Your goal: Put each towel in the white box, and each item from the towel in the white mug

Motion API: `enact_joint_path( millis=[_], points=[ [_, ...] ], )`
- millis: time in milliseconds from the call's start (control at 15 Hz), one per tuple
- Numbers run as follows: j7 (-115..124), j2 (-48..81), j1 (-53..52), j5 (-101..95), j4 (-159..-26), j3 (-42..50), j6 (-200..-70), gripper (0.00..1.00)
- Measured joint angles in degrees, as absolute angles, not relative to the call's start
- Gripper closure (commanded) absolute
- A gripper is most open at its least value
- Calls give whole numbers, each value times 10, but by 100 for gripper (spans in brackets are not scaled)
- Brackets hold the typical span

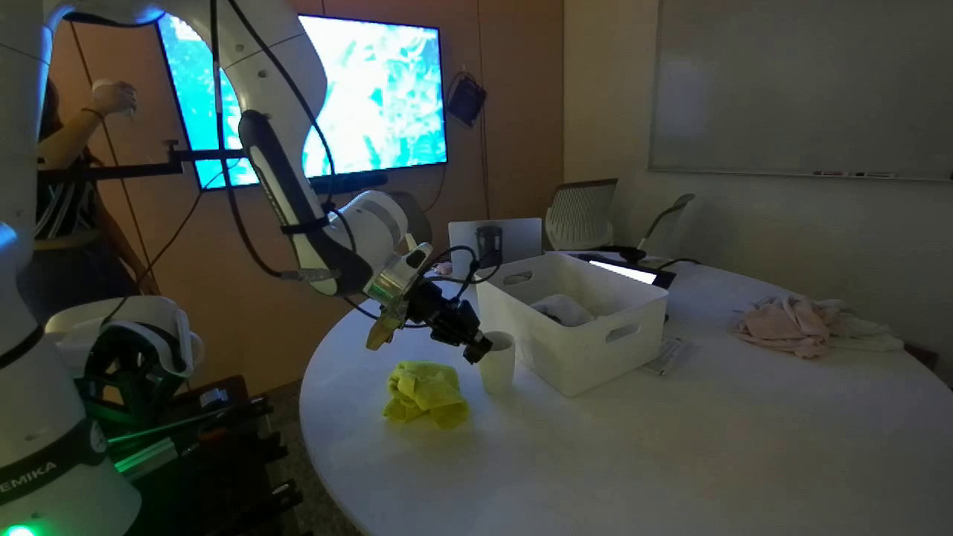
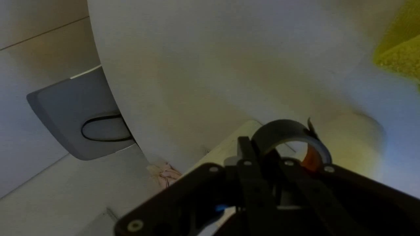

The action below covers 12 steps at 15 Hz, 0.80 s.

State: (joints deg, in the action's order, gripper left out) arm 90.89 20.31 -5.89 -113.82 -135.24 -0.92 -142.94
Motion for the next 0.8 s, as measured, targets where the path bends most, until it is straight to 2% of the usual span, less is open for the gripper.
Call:
enact_joint_path(
  millis=[800],
  points=[
    [751, 162, -34, -994, -1360, -41, -1431, 90]
  ],
)
